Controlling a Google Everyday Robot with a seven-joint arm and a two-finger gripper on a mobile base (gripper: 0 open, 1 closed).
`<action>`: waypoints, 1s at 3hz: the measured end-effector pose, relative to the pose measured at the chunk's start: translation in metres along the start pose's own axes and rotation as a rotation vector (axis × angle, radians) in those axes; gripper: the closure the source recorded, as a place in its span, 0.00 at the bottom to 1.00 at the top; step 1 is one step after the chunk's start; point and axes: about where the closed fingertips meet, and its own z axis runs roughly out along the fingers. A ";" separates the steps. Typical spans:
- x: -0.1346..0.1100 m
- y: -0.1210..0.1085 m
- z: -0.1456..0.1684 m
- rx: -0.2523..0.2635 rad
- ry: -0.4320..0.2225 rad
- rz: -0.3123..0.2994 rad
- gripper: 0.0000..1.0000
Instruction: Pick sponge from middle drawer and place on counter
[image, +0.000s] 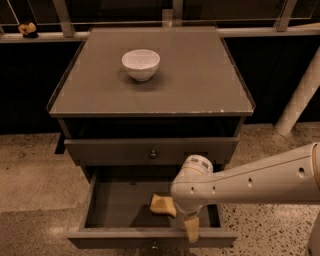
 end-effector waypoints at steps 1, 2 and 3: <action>0.006 0.001 -0.003 0.072 -0.169 0.007 0.00; 0.005 0.000 -0.003 0.073 -0.167 -0.001 0.00; 0.005 -0.010 0.010 0.062 -0.212 -0.005 0.00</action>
Offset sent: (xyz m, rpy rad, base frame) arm 0.0074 0.0070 0.0015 0.1424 -0.0317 0.0113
